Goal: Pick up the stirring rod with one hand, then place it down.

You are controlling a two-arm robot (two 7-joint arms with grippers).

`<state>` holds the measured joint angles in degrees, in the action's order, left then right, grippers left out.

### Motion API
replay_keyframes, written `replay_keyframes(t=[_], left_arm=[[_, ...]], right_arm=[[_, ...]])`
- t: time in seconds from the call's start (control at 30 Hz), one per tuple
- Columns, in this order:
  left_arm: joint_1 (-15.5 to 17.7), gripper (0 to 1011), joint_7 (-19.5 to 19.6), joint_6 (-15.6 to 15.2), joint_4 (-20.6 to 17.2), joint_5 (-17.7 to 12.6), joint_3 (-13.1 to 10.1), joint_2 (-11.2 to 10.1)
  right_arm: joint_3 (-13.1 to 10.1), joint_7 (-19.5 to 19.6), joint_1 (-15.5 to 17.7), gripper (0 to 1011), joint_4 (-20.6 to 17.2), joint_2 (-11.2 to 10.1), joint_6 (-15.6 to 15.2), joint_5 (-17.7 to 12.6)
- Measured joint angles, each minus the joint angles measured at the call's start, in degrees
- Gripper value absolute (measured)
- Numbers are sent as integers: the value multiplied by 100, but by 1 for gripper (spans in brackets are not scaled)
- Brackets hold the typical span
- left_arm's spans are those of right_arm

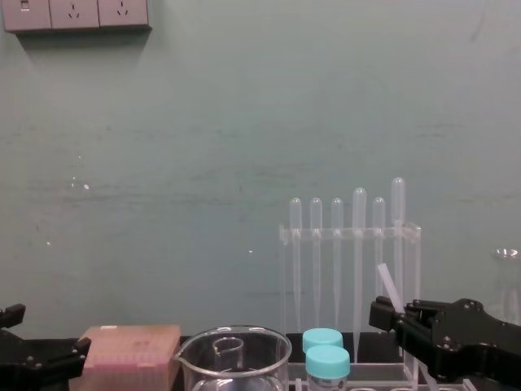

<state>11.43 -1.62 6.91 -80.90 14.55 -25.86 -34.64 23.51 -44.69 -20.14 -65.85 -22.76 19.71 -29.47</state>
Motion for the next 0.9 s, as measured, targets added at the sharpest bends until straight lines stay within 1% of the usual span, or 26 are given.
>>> replay_keyframes(t=[0.13, 0.2, 0.23, 0.27, 0.37, 0.4, 0.47, 0.5, 0.6, 0.63, 0.67, 0.77, 0.83, 0.9], left_arm=[[0, 1000, 0, 0, 0, 0, 0, 0], [0, 1000, 0, 0, 0, 0, 0, 0], [0, 1000, 0, 0, 0, 0, 0, 0], [0, 1000, 0, 0, 0, 0, 0, 0], [0, 1000, 0, 0, 0, 0, 0, 0], [0, 1000, 0, 0, 0, 0, 0, 0], [0, 1000, 0, 0, 0, 0, 0, 0], [0, 1000, 0, 0, 0, 0, 0, 0], [0, 1000, 0, 0, 0, 0, 0, 0], [0, 1000, 0, 0, 0, 0, 0, 0], [0, 1000, 0, 0, 0, 0, 0, 0], [0, 1000, 0, 0, 0, 0, 0, 0], [0, 1000, 0, 0, 0, 0, 0, 0], [0, 1000, 0, 0, 0, 0, 0, 0]], right_arm=[[-2, -1, 1, 73, -2, 2, 6, -4], [-4, -2, 3, 155, -4, 3, 10, -7], [-4, -3, 3, 155, -4, 3, 11, -8], [-6, -3, 4, 211, -4, 3, 13, -8], [-7, -4, 5, 272, -4, 3, 15, -10], [-8, -4, 5, 329, -4, 3, 16, -11], [-9, -5, 5, 373, -4, 3, 17, -11], [-10, -6, 5, 433, -4, 3, 18, -12], [-11, -7, 5, 491, -4, 3, 20, -13], [-11, -7, 5, 557, -4, 4, 20, -13], [-11, -8, 5, 590, -4, 3, 20, -14], [-11, -10, 5, 648, -4, 4, 22, -15], [-11, -11, 5, 733, -4, 3, 24, -16], [-11, -13, 5, 788, -4, 3, 25, -16]])
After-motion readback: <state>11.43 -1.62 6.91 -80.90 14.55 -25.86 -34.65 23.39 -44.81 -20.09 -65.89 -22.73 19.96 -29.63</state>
